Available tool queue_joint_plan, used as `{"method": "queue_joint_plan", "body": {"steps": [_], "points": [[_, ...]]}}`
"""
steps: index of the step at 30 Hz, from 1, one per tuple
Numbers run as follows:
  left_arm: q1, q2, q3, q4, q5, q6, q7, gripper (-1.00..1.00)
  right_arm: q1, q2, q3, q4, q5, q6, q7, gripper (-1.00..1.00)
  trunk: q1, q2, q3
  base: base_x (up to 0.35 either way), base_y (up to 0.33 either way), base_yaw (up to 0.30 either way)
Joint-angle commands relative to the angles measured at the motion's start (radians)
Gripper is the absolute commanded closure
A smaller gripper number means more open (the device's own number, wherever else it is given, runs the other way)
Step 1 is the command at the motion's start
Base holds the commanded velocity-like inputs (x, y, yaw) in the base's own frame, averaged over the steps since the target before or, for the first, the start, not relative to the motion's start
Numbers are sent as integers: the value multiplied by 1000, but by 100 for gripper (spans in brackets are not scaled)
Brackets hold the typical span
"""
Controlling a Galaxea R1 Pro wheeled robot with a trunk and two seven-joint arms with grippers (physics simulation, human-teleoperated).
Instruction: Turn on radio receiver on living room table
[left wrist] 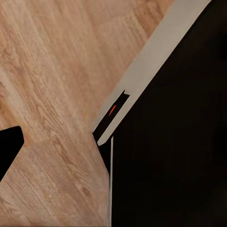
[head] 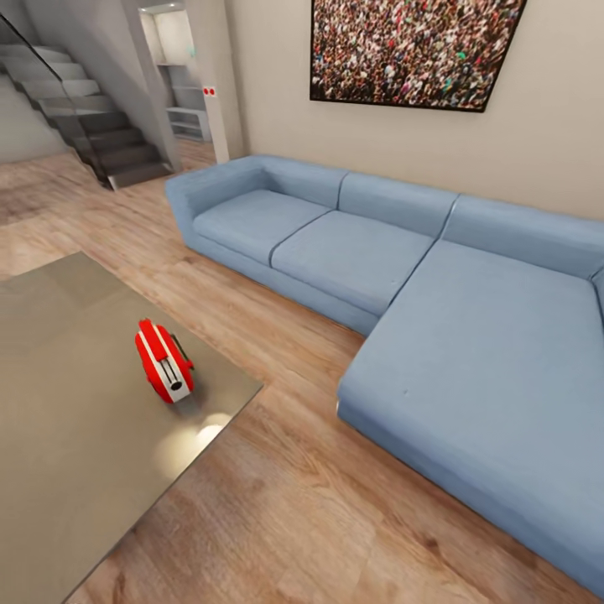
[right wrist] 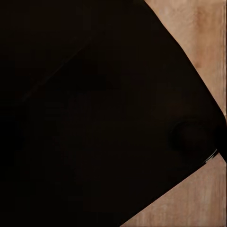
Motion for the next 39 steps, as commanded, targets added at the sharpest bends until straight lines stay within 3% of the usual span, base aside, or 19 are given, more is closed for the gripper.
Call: {"method": "queue_joint_plan", "body": {"steps": [1, 12, 29, 39], "points": [[0, 0, 0, 0, 0, 0, 0, -100, 0, 0, 0, 0, 0, 0, 0, -100, 0, 0, 0, 223, -203, 266], [0, 1, 1, 0, 0, 0, 0, -100, 0, 0, 0, 0, 0, 0, 0, -100, 0, 0, -5, 192, -175, 270], [0, 3, 1, 0, 1, 0, 0, -100, 0, 0, 0, 0, 0, 0, 0, -100, 0, 0, -13, 245, -9, 265], [0, 3, 1, 0, 1, 0, 0, -100, 0, 0, 0, 0, 0, 0, 0, -100, 0, 0, -13, 281, 0, 39]]}}
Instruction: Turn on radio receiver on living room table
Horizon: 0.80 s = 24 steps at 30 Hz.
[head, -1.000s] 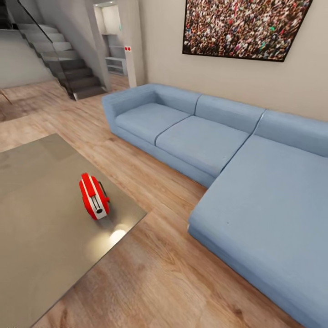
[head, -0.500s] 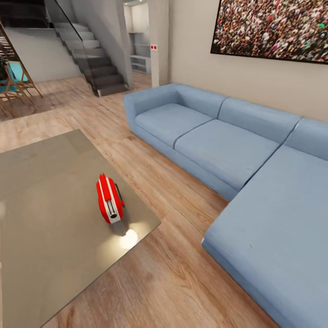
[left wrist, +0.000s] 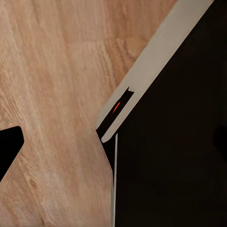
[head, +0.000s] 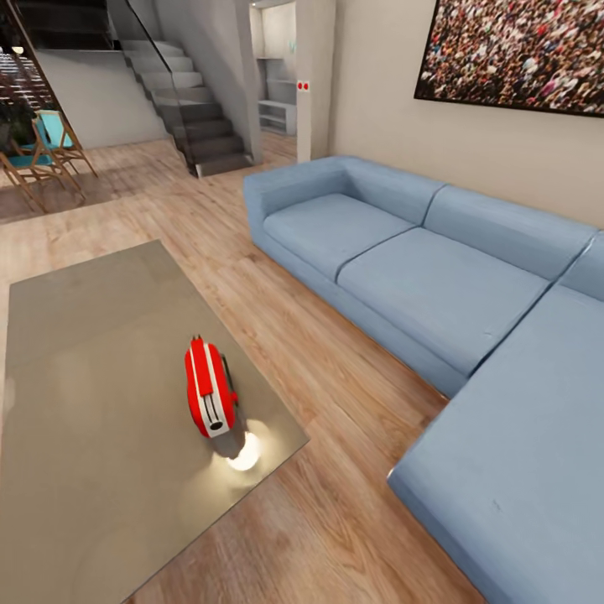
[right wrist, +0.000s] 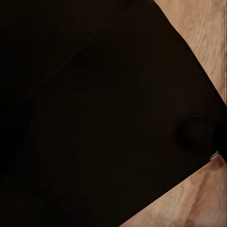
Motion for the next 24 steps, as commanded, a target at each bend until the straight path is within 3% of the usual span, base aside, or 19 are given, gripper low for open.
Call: {"method": "queue_joint_plan", "body": {"steps": [1, 18, 24], "points": [[0, 0, 0, 0, 0, 0, 0, -100, 0, 0, 0, 0, 0, 0, 0, -100, 0, 0, 0, 281, 0, 1], [0, 0, 0, 0, 0, 0, 0, -100, 0, 0, 0, 0, 0, 0, 0, -100, 0, 0, 0, 279, 0, 0], [0, -3, 0, 1, 0, 0, 0, -100, 0, 0, 0, 0, 0, 0, 0, -100, 0, 0, 0, 106, 0, 0]]}}
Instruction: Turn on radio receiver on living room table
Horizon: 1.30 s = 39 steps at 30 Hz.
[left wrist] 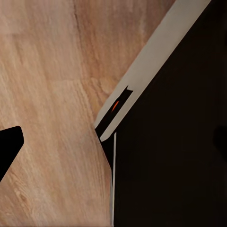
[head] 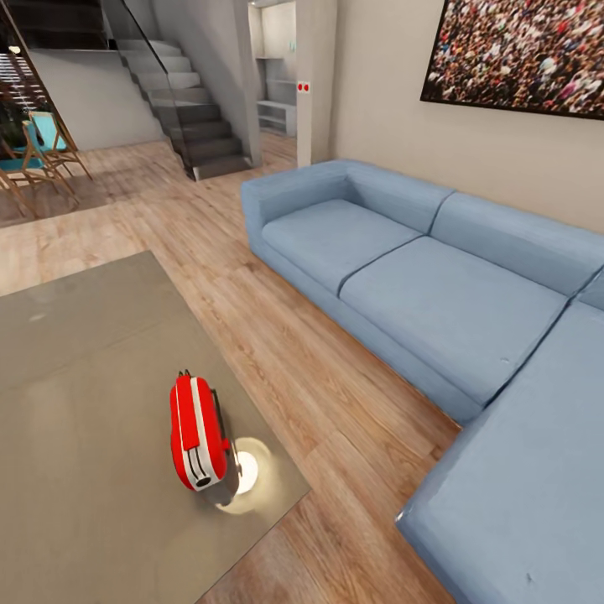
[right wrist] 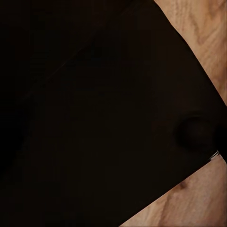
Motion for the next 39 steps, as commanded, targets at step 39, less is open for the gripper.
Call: {"method": "queue_joint_plan", "body": {"steps": [39], "points": [[0, -2, 0, -1, 0, 0, 0, -100, 0, 0, 0, 0, 0, 0, 0, -100, 0, 0, -50, 13, 0, 148]]}}
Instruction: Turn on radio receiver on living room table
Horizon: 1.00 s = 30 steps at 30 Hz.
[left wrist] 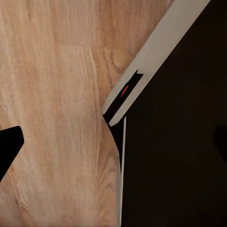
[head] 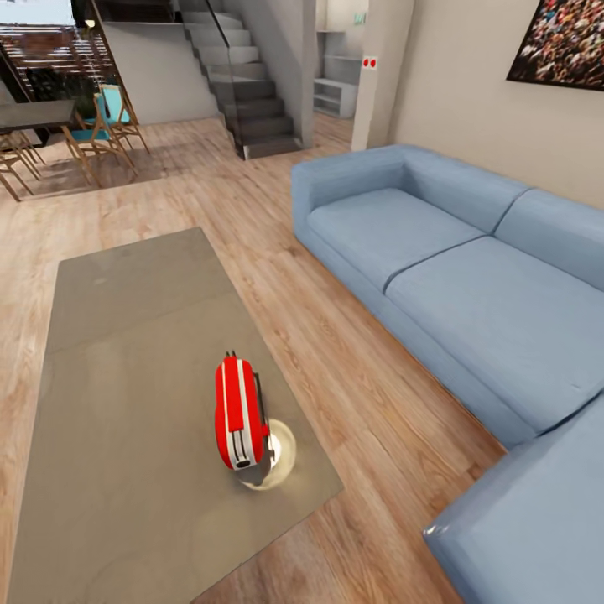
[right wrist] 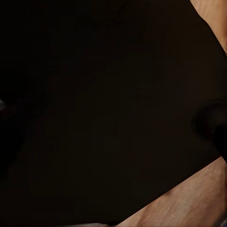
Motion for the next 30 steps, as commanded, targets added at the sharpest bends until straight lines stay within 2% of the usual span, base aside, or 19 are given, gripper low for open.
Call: {"method": "queue_joint_plan", "body": {"steps": [1, 30], "points": [[0, 0, -1, 0, 0, 0, 0, -100, 0, 0, 0, 0, 0, 0, 0, -100, 0, 0, -1, 126, 0, 169], [0, -2, 0, -2, 0, 0, 0, -100, 0, 0, 0, 0, 0, 0, 0, -100, 0, 0, -40, 142, 0, 170]]}}
